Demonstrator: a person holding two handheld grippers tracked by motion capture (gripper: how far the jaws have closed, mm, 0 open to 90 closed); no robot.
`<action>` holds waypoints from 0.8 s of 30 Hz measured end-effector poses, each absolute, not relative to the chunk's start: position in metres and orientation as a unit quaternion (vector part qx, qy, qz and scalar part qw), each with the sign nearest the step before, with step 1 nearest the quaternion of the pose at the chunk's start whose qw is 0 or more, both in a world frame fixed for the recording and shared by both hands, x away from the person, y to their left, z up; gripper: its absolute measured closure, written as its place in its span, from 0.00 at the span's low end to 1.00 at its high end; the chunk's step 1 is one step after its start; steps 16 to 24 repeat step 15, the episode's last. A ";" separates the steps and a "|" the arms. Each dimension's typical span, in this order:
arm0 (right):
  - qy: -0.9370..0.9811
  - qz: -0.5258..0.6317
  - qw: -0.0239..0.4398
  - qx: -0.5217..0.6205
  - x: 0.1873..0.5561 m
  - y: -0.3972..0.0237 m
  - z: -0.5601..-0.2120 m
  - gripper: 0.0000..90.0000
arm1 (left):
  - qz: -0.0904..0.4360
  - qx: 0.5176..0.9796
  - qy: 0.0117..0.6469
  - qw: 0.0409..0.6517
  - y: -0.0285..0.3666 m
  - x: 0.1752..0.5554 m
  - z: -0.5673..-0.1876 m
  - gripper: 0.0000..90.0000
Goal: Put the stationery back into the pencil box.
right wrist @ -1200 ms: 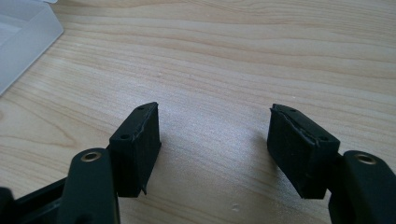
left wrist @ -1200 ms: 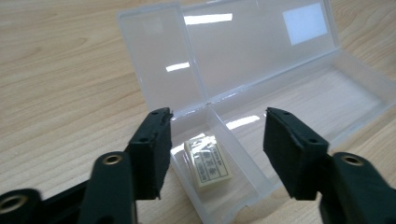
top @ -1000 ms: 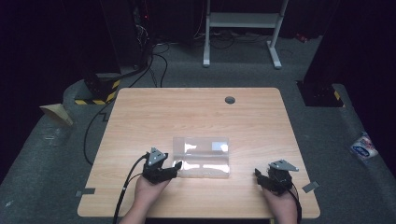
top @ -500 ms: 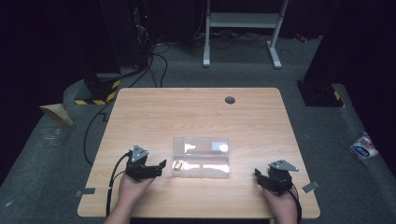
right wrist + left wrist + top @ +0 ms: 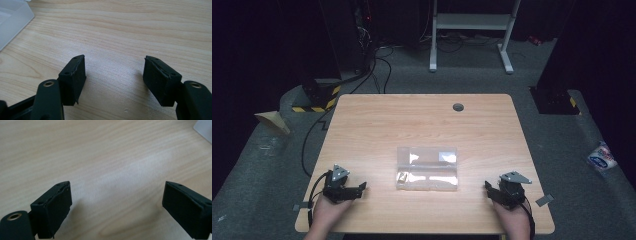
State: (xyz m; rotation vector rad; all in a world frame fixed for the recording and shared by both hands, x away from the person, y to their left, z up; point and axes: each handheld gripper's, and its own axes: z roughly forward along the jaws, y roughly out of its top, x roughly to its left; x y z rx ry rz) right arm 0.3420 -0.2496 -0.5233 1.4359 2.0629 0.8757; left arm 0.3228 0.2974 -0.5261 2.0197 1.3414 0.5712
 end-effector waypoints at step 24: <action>0.749 0.320 0.236 0.530 0.342 -0.250 -0.523 0.40 | 0.225 0.764 0.506 0.331 0.297 0.314 -0.530 0.15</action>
